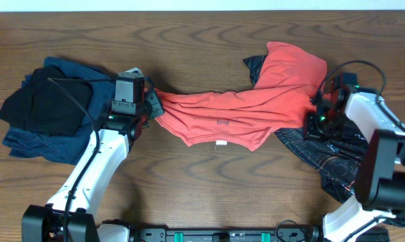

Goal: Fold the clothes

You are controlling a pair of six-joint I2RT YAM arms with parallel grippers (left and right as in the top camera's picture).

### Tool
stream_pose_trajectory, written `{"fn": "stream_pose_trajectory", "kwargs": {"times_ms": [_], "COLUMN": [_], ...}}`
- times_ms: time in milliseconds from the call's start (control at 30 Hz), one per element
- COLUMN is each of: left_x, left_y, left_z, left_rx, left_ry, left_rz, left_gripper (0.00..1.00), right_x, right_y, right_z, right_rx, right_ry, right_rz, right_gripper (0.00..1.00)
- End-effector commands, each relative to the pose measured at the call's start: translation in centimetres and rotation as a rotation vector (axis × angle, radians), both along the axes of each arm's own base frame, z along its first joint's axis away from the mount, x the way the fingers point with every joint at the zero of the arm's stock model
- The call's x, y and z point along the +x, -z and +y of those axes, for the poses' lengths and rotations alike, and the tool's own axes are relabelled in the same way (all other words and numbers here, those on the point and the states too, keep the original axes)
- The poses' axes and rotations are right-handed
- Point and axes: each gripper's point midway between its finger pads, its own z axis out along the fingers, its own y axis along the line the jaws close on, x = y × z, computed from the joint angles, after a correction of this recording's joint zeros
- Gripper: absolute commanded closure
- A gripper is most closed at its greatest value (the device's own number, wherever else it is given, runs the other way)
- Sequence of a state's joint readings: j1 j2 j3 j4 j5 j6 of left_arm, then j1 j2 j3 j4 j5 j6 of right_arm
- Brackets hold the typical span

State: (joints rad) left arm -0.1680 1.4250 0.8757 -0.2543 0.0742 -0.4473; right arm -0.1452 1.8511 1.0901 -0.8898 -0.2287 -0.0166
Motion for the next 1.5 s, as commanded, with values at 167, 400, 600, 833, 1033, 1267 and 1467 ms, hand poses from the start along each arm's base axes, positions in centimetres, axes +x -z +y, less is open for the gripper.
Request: {"fn": "stream_pose_trajectory", "kwargs": {"times_ms": [167, 400, 600, 833, 1033, 1267, 1467], "left_x": [0.2, 0.0, -0.6, -0.9, -1.0, -1.0, -1.1], "left_y": [-0.1, 0.2, 0.7, 0.9, 0.9, 0.9, 1.0], "left_z": [0.4, 0.6, 2.5, 3.5, 3.8, 3.8, 3.8], "left_rx": [0.020, 0.026, 0.115, 0.162, 0.176, 0.175, 0.175], "left_ry": [-0.008, -0.011, -0.074, -0.108, -0.117, -0.117, -0.117], "left_rz": [-0.005, 0.009, 0.034, 0.050, 0.053, 0.053, 0.057], "left_gripper": [0.94, 0.94, 0.94, 0.94, 0.94, 0.94, 0.94], "right_x": [2.0, 4.0, 0.7, -6.1, -10.9, -3.1, 7.7], "right_y": [3.9, 2.6, 2.3, 1.9, -0.3, -5.9, -10.7], "right_z": [-3.7, -13.1, -20.6, -27.8, -32.5, -33.3, -24.5], "right_rx": [-0.224, -0.498, -0.534, -0.556, -0.555, -0.240, 0.118], "right_ry": [0.173, 0.631, 0.978, 1.299, 1.507, 1.194, 0.573], "right_rz": [-0.012, -0.123, -0.096, -0.010, 0.049, -0.205, -0.562], "right_gripper": [0.96, 0.95, 0.94, 0.93, 0.92, 0.92, 0.76]}}
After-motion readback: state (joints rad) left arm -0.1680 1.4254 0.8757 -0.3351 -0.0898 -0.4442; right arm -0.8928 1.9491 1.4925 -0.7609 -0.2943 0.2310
